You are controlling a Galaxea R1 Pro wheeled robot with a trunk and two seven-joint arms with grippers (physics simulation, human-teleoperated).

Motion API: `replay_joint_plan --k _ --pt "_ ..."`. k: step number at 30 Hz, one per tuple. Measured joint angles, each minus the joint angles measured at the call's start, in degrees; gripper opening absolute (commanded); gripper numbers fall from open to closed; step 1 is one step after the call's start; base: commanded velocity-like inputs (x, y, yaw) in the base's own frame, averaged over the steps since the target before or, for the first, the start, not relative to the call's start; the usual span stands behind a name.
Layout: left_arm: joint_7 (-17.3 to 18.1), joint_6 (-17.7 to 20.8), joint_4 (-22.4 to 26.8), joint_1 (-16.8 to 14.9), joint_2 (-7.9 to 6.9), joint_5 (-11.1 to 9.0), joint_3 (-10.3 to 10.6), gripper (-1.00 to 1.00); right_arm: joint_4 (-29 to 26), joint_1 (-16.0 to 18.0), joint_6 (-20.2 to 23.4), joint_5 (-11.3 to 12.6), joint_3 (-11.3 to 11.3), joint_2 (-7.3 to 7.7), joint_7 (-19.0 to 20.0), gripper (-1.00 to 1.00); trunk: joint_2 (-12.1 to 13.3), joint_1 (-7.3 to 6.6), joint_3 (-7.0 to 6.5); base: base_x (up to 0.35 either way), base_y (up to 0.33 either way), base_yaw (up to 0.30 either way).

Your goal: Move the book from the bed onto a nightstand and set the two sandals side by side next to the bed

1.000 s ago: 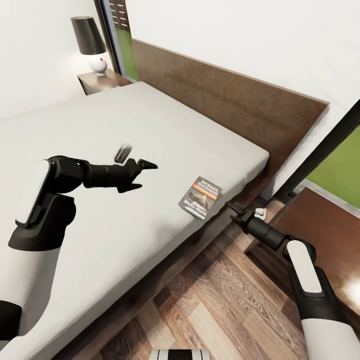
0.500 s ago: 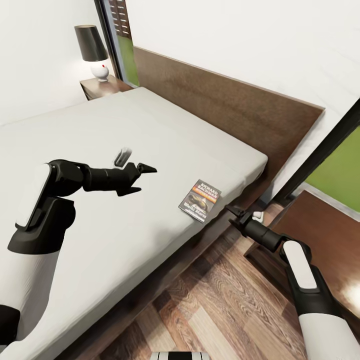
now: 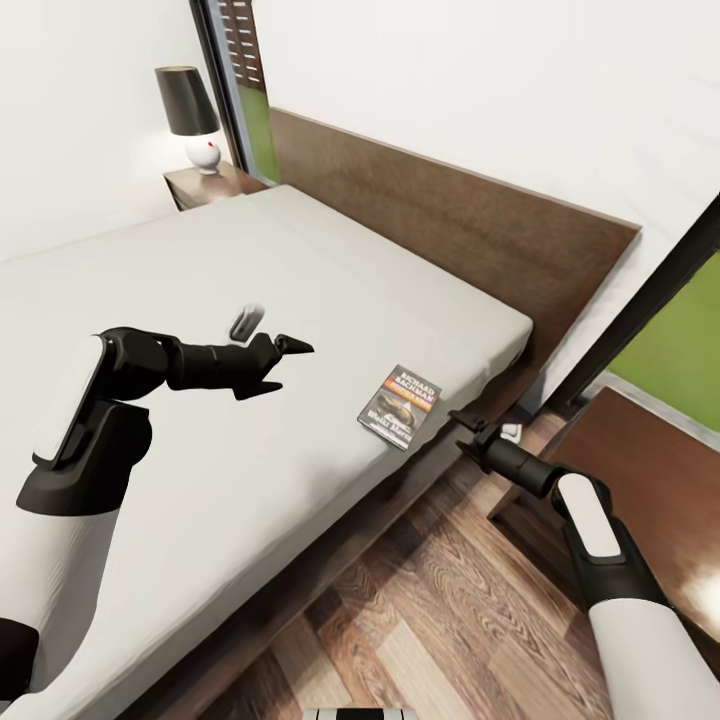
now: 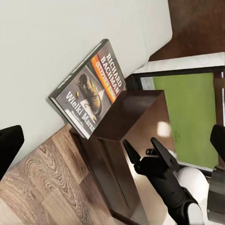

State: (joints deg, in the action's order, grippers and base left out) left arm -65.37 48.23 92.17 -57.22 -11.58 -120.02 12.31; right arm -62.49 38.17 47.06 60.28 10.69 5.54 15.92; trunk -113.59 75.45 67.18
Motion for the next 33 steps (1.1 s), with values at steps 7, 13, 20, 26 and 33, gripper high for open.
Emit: replay_joint_plan --k 7,13,20,26,33 --pt "0.0 -0.01 0.0 0.11 0.0 0.0 0.02 1.0 6.12 2.52 -0.13 0.06 -0.01 0.96 0.46 1.0 0.0 0.0 -0.65 0.0 0.0 0.0" --pt "0.02 -0.05 0.0 0.15 0.0 0.0 -0.01 1.0 11.67 4.89 -0.26 -0.14 -0.02 1.31 2.43 1.0 0.0 0.0 -1.2 0.0 0.0 0.0" --pt "0.28 -0.15 0.0 0.2 0.0 0.0 0.08 1.0 21.06 8.29 -1.85 -0.85 -0.36 1.47 7.82 1.0 0.0 0.0 -1.84 0.0 0.0 0.0" --pt "0.83 -0.11 0.0 2.09 -0.07 0.03 0.01 1.0 23.49 8.92 -5.16 -1.0 -0.66 1.43 10.81 1.0 0.0 0.0 -2.31 0.0 0.0 0.0" --pt "2.84 -0.1 0.0 4.11 -0.1 0.02 -0.76 1.0 24.07 9.05 -6.32 -1.14 -0.8 1.41 13.39 1.0 0.0 0.0 -2.42 0.0 0.0 0.0"
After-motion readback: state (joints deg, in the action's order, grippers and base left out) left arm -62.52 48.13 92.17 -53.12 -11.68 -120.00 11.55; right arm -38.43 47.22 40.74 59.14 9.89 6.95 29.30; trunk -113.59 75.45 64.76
